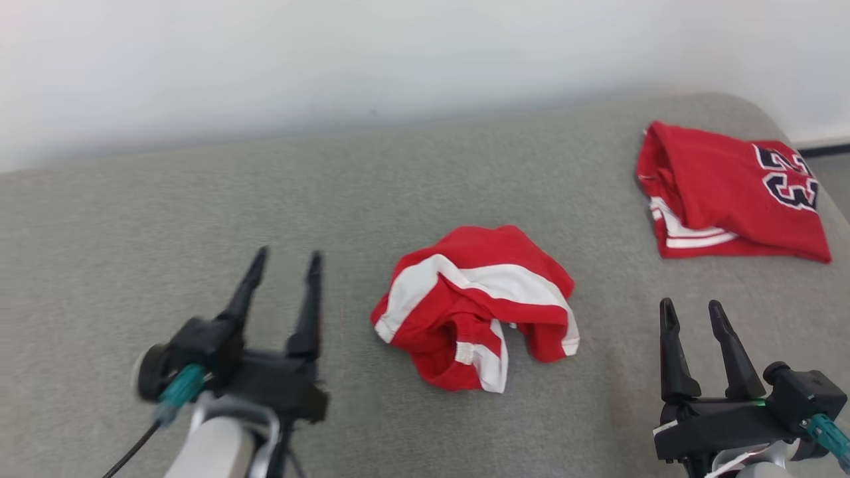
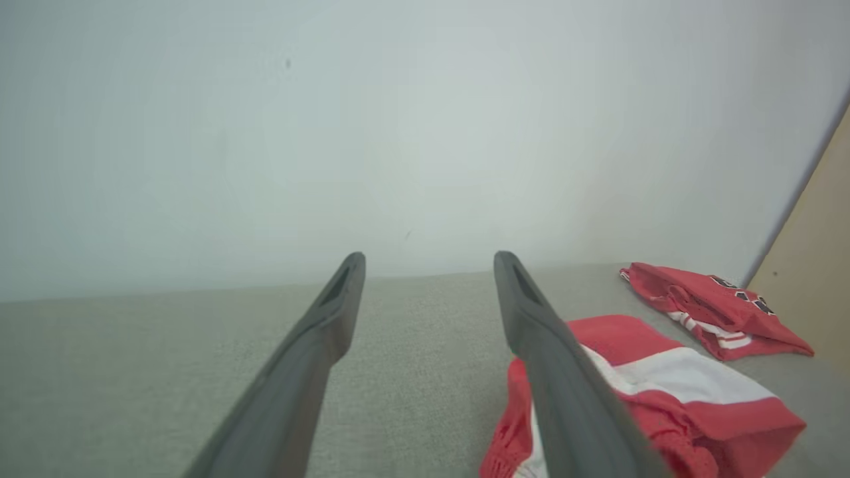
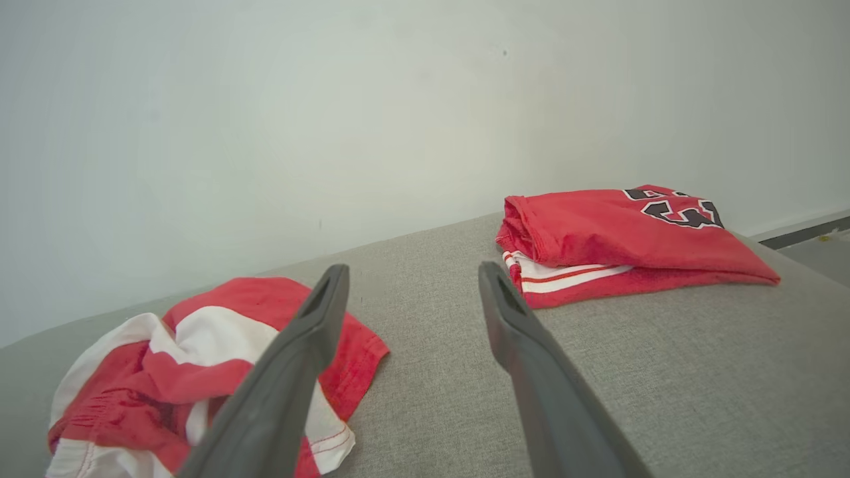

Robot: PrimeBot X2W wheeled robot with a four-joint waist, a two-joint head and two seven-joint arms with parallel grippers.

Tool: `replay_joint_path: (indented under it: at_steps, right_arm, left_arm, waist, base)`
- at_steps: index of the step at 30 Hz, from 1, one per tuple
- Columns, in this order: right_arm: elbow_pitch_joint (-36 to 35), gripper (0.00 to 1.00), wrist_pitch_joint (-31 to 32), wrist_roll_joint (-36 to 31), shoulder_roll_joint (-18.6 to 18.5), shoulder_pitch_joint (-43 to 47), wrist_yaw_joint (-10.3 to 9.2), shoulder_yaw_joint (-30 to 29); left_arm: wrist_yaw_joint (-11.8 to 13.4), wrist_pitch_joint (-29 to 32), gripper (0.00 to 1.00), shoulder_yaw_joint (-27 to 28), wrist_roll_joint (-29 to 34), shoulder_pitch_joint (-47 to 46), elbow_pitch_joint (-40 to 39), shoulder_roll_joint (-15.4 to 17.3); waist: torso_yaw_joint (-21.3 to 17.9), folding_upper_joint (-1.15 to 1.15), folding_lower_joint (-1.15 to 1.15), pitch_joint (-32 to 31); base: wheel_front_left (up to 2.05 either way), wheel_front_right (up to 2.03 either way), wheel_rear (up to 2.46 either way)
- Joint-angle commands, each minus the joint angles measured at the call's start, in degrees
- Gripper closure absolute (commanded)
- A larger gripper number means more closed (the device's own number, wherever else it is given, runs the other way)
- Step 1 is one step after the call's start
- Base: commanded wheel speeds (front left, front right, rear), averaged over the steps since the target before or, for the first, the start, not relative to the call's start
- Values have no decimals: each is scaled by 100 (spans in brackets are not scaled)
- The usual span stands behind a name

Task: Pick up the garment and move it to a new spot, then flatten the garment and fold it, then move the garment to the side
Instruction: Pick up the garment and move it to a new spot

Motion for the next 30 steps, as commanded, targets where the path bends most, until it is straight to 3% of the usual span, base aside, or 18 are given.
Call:
replay_joint_path:
  at_steps: [1,11,19,30]
  right_arm:
    - [-43,0,-8,-45,-35,106,-17,-7]
    - [-195,0,102,-64,-21,354,-18,-71]
    - [-323,0,168,-17,-51,627,-17,-163]
    - [-498,0,267,-5,-31,947,-17,-259]
  left_arm:
    - [74,-15,0,293,82,426,-278,178]
    - [225,-15,0,1266,238,1806,-1171,527]
    - [84,-15,0,1636,309,2580,-1531,308]
    - [-167,-15,0,1831,566,2847,-1394,-60]
  waist:
    - [449,0,0,-394]
    - [674,0,0,-640]
    - [741,0,0,-702]
    - [734,0,0,-678]
  base:
    - [0,0,0]
    - [0,0,0]
    - [0,0,0]
    - [0,0,0]
